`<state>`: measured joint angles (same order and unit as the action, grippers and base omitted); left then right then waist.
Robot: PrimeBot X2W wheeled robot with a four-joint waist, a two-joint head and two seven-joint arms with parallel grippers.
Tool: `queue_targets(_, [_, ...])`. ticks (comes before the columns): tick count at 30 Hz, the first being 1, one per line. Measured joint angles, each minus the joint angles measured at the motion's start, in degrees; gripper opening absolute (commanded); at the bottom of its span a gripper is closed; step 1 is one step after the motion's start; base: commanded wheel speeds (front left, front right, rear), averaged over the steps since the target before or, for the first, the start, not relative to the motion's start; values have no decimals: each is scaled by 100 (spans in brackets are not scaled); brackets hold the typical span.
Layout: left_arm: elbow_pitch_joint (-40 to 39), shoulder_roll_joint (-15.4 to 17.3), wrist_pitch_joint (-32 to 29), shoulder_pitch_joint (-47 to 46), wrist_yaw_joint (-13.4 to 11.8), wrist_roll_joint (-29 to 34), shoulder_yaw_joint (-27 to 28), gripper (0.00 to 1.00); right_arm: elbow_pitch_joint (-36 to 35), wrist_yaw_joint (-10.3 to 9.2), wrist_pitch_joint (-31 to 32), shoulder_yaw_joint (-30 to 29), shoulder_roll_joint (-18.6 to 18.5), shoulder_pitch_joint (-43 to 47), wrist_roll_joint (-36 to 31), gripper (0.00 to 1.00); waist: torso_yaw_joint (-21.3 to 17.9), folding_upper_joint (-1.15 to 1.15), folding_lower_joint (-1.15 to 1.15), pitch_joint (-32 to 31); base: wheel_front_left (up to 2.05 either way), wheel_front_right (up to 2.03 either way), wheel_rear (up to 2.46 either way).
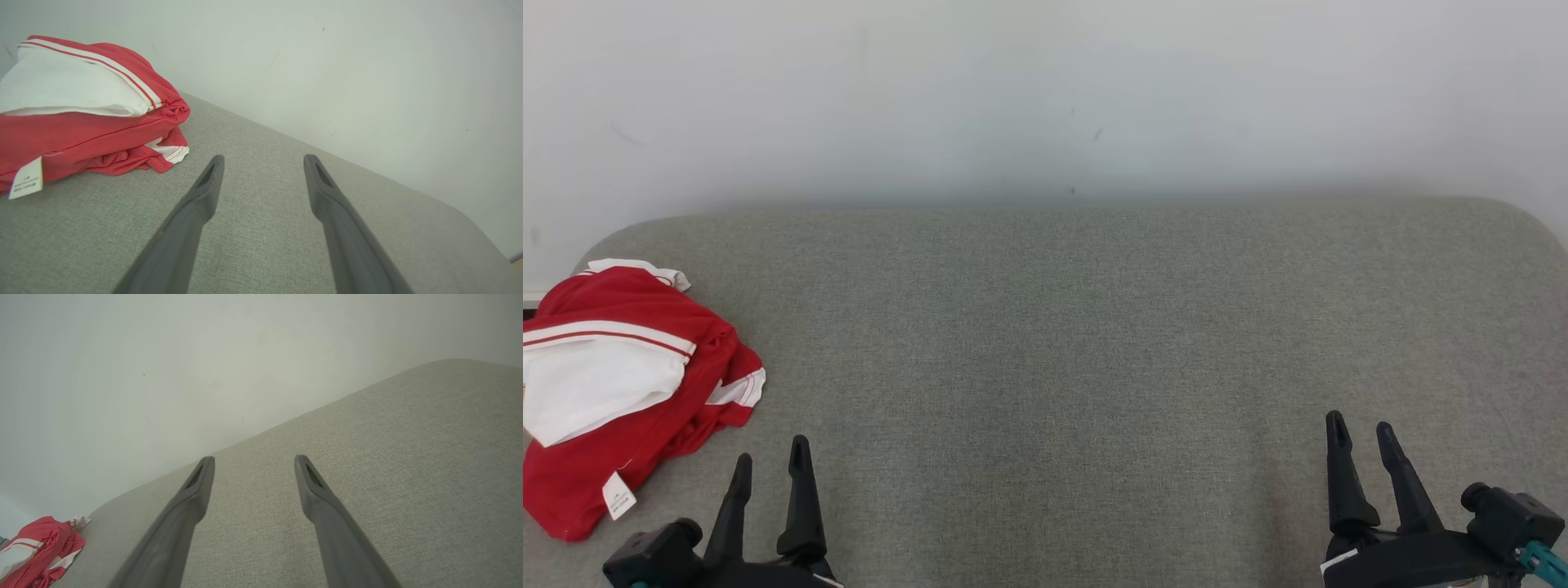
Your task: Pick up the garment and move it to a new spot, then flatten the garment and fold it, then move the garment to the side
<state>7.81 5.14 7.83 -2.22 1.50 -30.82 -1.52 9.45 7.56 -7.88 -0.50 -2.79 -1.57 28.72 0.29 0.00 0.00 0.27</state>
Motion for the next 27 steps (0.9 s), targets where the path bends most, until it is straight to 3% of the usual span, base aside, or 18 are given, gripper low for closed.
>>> queue_targets(13, [65, 29, 181, 74, 159, 494, -24, 100, -48, 0, -12, -21, -1, 38, -782, 100, 17, 0, 0, -43, 0, 0, 0])
queue_targets(27, [210, 74, 370, 79, 162, 1105, -20, 100, -327, 0, 59, -46, -1, 103, -1522, 100, 34, 0, 0, -51, 0, 0, 0])
